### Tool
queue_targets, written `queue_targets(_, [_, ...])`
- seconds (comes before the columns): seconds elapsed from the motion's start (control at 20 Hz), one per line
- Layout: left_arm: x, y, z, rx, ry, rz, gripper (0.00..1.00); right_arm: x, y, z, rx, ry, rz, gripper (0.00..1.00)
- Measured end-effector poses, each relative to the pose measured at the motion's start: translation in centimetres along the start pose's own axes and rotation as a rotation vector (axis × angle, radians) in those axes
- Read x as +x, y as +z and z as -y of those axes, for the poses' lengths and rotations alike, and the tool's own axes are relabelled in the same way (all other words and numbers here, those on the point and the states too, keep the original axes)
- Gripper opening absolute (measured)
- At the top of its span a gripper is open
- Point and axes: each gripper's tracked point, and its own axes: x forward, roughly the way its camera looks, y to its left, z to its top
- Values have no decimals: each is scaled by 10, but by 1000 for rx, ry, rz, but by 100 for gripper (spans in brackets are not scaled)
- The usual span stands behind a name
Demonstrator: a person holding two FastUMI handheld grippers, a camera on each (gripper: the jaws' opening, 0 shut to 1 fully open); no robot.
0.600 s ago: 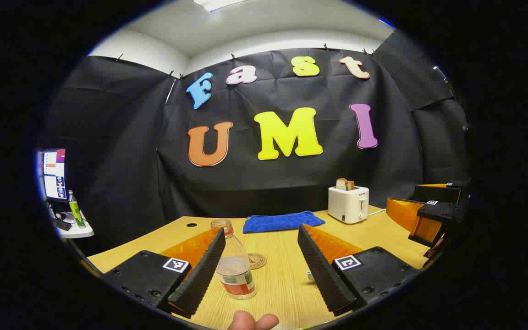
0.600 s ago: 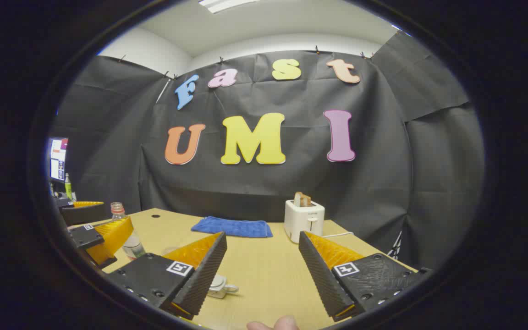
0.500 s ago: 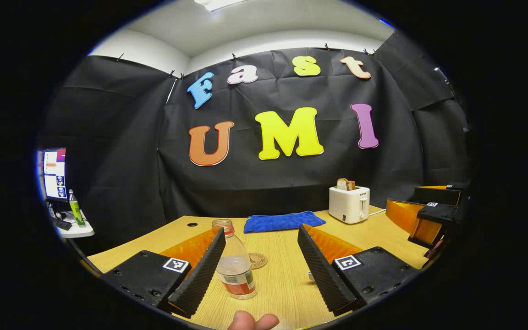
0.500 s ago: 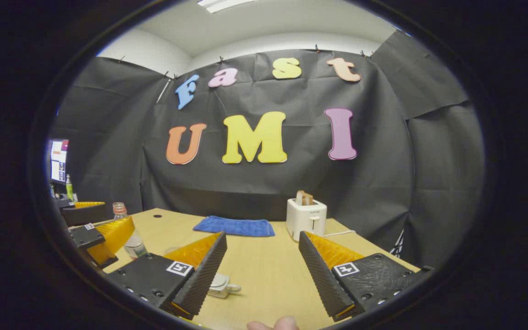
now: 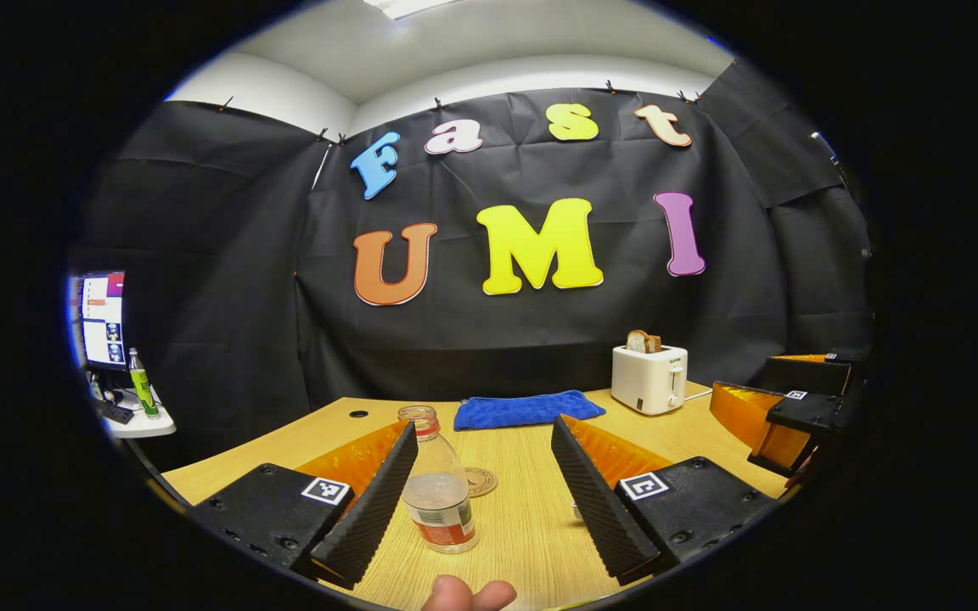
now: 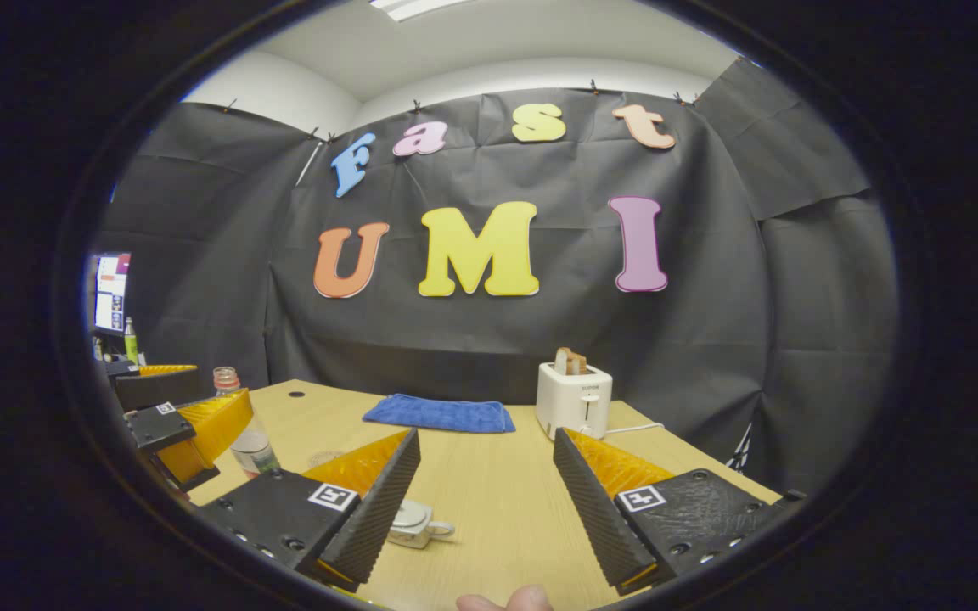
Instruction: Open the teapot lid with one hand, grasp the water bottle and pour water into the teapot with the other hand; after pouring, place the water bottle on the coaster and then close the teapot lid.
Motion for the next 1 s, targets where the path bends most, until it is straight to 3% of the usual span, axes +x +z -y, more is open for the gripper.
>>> queue_targets(0.45, [-2, 1, -1, 1, 4, 2, 99, 0, -5, -9, -8, 13, -6, 95])
queue_targets(1.0, [-4, -5, -9, -7, 19, -18, 99, 9, -37, -38, 7, 80, -45, 95])
